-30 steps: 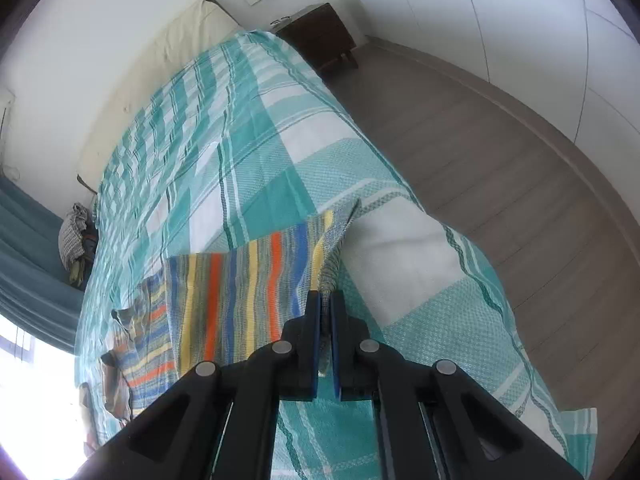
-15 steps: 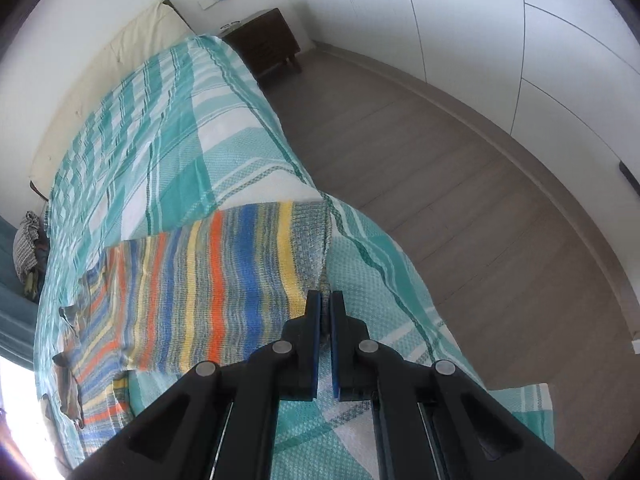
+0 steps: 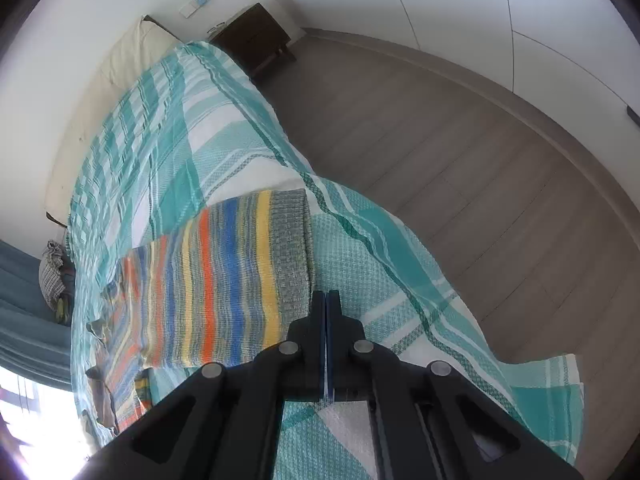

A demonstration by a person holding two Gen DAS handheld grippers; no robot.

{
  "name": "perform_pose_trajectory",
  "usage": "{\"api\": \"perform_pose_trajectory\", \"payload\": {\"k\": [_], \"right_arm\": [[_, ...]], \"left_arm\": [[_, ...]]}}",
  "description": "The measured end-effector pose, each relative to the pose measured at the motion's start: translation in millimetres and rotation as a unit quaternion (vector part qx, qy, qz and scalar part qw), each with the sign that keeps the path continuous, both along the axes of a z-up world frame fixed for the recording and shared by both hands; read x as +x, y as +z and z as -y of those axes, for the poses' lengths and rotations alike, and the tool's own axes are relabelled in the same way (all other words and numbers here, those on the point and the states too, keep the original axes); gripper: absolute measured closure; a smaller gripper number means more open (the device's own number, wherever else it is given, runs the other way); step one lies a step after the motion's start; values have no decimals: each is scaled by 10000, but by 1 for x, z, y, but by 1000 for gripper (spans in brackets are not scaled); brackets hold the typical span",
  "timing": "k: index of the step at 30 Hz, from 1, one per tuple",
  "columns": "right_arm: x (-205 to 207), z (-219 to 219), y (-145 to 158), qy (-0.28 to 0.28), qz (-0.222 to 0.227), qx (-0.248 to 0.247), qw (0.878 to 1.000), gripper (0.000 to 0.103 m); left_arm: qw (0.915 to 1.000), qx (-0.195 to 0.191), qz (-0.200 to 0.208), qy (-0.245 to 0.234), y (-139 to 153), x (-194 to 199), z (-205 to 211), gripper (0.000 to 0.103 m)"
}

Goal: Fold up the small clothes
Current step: 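Grasp the sweater side with the right gripper and fold it over the body, then open the right gripper to release the folded side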

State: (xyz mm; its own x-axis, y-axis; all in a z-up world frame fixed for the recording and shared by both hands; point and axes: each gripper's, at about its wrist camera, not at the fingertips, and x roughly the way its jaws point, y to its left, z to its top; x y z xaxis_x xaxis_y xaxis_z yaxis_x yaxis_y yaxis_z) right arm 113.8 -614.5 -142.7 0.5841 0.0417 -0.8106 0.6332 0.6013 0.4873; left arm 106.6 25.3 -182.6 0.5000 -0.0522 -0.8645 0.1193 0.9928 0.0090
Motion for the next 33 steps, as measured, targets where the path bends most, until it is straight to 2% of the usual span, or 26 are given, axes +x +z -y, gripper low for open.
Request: {"api": "perform_pose_trajectory", "payload": {"k": [1,3,4,6,8,10,13,14,15,16,18,20,21,24,28,29,31,32,33], "right_arm": [[-6,2,0,-77,150,160,9997,92],[-14,7,0,-232,484,535,9971,52],[-14,9,0,-247,609,626,9959,48],[-4,13,4,-215,600,476,9968,48],[11,18,4,-105,670,592,9959,48],[26,21,0,-7,512,731,9960,48],[42,22,-9,32,196,667,9976,48],[46,23,-12,88,196,705,9973,54],[49,23,-14,126,218,711,9972,90],[51,22,-13,170,240,641,9975,97],[52,14,-3,293,106,111,9995,98],[50,2,9,215,-456,-818,9954,99],[50,-2,10,179,-628,-1062,9922,99],[53,-5,-4,183,-953,-1158,9885,99],[57,-8,-11,159,-1019,-1174,9877,98],[55,-8,-10,164,-958,-1145,9887,94],[46,-4,-7,66,-898,-1024,9907,63],[37,-1,-4,-66,-899,-966,9912,38],[24,0,4,-205,-803,-963,9919,36]], "left_arm": [[10000,0,1,2,0,0,0,0],[10000,7,10,5,0,0,0,0],[10000,13,17,9,0,0,0,0],[10000,32,33,13,0,-1,1,0],[10000,40,44,6,0,-1,1,0],[10000,34,38,8,0,-1,1,0],[10000,42,42,19,0,-2,2,0],[10000,51,49,24,0,-2,3,0],[10000,60,56,23,0,-2,3,0],[10000,66,60,21,-1,-2,3,0],[10000,55,57,18,0,-2,3,0],[10000,48,51,14,-1,-2,2,0],[10000,50,54,17,-1,-1,2,0],[10000,68,68,19,-1,-1,3,0],[10000,45,54,-3,-1,-1,2,0],[10000,42,30,-10,0,0,2,0],[9999,68,-140,-34,5,0,0,0],[9995,65,-295,-53,10,-1,-1,2],[9991,20,-409,-58,17,-3,-3,2]]}}
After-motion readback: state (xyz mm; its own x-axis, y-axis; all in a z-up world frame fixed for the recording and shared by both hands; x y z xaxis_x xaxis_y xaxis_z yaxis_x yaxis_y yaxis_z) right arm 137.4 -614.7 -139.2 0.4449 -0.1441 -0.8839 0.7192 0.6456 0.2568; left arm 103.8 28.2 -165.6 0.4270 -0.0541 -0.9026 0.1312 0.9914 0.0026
